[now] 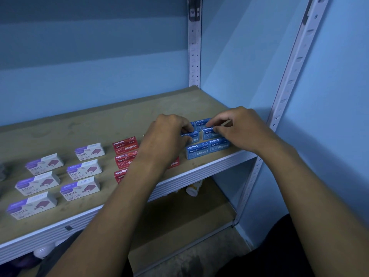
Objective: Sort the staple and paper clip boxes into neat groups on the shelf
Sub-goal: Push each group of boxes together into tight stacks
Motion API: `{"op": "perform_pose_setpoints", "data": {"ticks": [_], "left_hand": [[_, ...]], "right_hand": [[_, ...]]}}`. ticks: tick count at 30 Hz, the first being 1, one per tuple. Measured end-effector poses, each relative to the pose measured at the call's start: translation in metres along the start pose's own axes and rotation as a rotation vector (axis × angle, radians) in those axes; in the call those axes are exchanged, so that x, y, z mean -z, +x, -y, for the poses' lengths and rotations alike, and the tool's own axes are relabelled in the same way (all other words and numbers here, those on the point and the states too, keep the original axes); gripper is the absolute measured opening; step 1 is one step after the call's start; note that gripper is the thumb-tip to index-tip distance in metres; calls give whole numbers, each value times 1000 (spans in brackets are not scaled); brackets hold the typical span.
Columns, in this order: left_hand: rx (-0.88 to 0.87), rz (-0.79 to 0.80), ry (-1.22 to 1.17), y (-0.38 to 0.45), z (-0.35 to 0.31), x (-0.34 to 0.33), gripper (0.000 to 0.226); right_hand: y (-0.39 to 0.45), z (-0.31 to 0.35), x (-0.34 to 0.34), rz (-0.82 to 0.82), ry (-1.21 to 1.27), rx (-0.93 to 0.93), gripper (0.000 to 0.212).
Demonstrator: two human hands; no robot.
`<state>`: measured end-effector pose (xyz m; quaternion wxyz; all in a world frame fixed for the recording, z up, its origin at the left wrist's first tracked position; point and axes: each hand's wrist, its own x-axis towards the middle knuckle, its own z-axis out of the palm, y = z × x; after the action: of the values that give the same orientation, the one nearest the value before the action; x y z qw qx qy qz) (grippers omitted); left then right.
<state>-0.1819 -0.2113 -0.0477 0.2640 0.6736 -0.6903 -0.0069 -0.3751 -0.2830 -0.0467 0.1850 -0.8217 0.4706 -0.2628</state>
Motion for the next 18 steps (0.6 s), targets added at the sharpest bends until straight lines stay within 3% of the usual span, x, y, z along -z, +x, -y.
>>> {"op": "perform_pose_setpoints", "data": {"ticks": [18], "left_hand": [[-20,-44,-73,-14,-12,15,22]], "right_hand": [[-17,10,14,-40,49,13,24]]}}
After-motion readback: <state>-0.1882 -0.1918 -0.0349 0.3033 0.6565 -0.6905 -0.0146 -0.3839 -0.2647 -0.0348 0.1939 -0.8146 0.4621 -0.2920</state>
